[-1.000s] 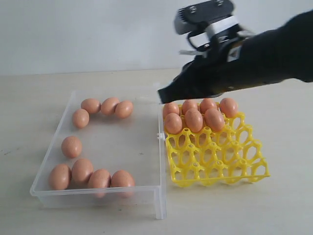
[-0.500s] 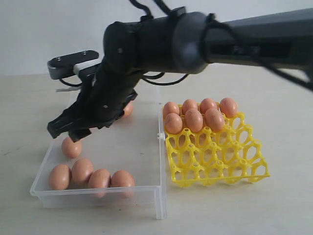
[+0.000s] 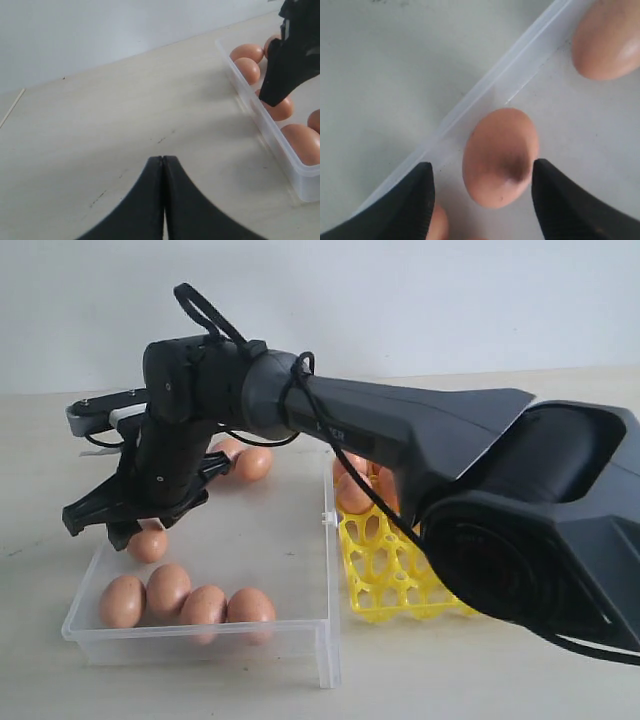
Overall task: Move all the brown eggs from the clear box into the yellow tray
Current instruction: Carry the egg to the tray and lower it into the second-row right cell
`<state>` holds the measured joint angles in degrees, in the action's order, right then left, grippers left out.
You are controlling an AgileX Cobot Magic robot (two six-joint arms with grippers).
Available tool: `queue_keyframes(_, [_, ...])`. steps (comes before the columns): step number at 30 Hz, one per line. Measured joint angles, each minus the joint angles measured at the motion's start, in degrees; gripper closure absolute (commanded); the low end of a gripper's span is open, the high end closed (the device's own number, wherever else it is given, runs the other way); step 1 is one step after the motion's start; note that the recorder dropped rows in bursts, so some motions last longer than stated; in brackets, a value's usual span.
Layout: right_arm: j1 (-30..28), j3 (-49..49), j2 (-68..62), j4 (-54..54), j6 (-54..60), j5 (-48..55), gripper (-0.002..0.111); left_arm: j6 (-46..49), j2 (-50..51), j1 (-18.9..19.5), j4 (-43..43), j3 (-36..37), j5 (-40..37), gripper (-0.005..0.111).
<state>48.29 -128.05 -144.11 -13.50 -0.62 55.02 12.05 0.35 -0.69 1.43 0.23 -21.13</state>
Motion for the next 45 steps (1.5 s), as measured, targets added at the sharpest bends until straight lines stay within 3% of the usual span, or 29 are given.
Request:
queue_keyframes(21, [-0.1,-1.8,-3.0,2.7,-1.1,-2.0,0.051,0.0,0.0,0.0,0.0,0.0,0.0,0.107])
queue_keyframes(23, [-0.1,-1.9,-3.9,2.7,-1.1,-2.1,0.058,0.0,0.0,0.0,0.0,0.0,0.0,0.107])
queue_keyframes(26, [-0.1,-1.9,-4.3,2.8,-0.2,-3.0,0.108,0.0,0.0,0.0,0.0,0.0,0.0,0.107])
queue_keyframes(31, [-0.1,-1.3,-1.3,6.0,-0.1,-6.5,0.108,0.0,0.0,0.0,0.0,0.0,0.0,0.107])
queue_keyframes(33, [-0.4,2.6,3.0,8.7,0.0,-11.8,0.108,0.0,0.0,0.0,0.0,0.0,0.0,0.107])
queue_keyframes(39, [-2.6,27.7,19.6,14.4,0.0,-35.9,0.108,0.0,0.0,0.0,0.0,0.0,0.0,0.107])
queue_keyframes(42, [-5.6,49.2,31.9,13.8,2.0,-56.2,0.108,0.0,0.0,0.0,0.0,0.0,0.0,0.107])
queue_keyframes(45, [-10.8,74.0,43.8,2.4,14.6,-77.8,0.108,0.0,0.0,0.0,0.0,0.0,0.0,0.107])
